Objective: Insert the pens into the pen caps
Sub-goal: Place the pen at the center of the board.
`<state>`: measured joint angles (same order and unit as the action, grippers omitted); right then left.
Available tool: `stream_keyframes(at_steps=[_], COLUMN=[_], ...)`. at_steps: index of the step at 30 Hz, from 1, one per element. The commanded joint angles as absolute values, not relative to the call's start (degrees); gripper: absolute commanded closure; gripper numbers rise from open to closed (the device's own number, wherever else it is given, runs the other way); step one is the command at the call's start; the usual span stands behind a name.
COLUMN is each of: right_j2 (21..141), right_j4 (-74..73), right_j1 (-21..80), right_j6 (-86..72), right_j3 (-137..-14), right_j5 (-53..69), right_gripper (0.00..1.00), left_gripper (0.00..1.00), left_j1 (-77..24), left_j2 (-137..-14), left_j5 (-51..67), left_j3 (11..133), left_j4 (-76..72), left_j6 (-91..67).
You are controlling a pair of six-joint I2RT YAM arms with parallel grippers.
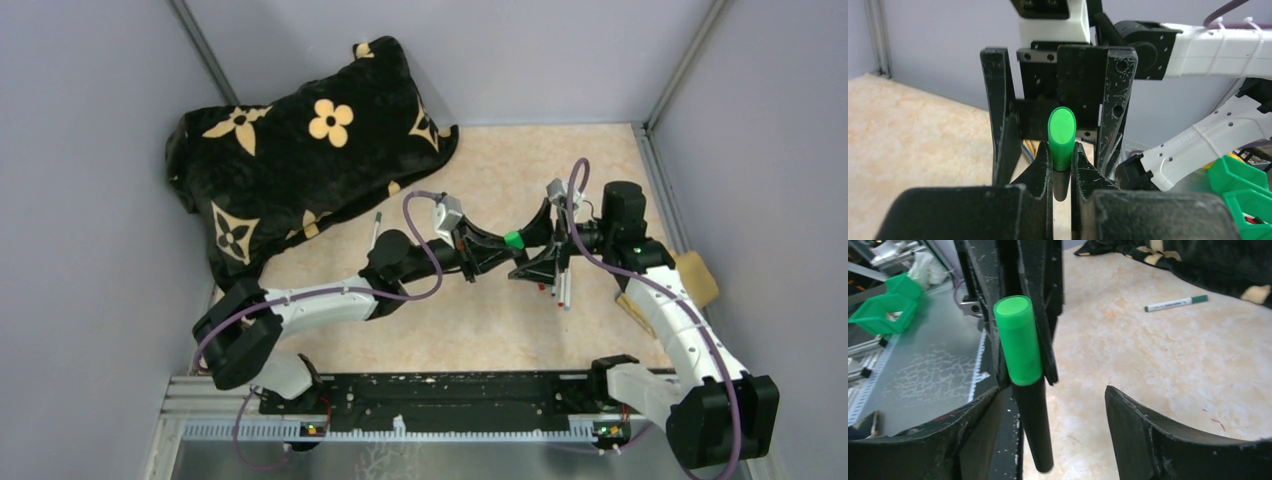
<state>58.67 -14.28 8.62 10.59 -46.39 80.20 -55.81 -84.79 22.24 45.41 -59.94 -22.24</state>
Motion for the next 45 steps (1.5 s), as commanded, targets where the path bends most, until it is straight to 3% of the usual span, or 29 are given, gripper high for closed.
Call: stream_keyframes(at_steps=[1, 5, 11, 19, 26, 36, 45], right_j2=[57.28, 55.88, 55.32, 54.94, 54.10, 53.53, 53.29], right_j4=[-20.69, -22.79, -22.85, -23.53, -24.12, -24.78, -25.11], right_j1=[8.80, 7.22, 5.82, 5.45, 5.05, 4.92, 4.09], right_j6=[19.80, 25.58, 28.78, 30.28, 30.93, 31.71, 31.92], right_j3=[-46.49, -44.19, -41.73, -40.80, -40.52, -40.69, -40.78], right_j5=[71.38, 64.80, 57.94, 55.68, 55.70, 55.87, 55.81], right_gripper=[0.24, 0.18, 0.16, 0.15, 0.15, 0.15, 0.15], left_gripper=[1.00, 1.00, 1.00, 1.00, 1.00, 0.63, 0.56], left_j1=[-53.68, -47.85, -37.79, -25.25, -21.74, -19.73, -19.49], left_j2=[-79.26, -73.88, -71.70, -87.56, -102.81, -113.18, -106.50], left_j5=[18.21, 15.49, 9.37, 8.76, 3.02, -2.92, -0.35], left_j3=[40.75, 38.53, 38.07, 51.10, 67.99, 80.09, 79.34], left_j4=[-53.22, -33.41, -8.51, 10.84, 23.98, 31.06, 30.60], left_j6=[-24.04, -27.93, -21.89, -13.81, -8.14, -4.72, -5.61])
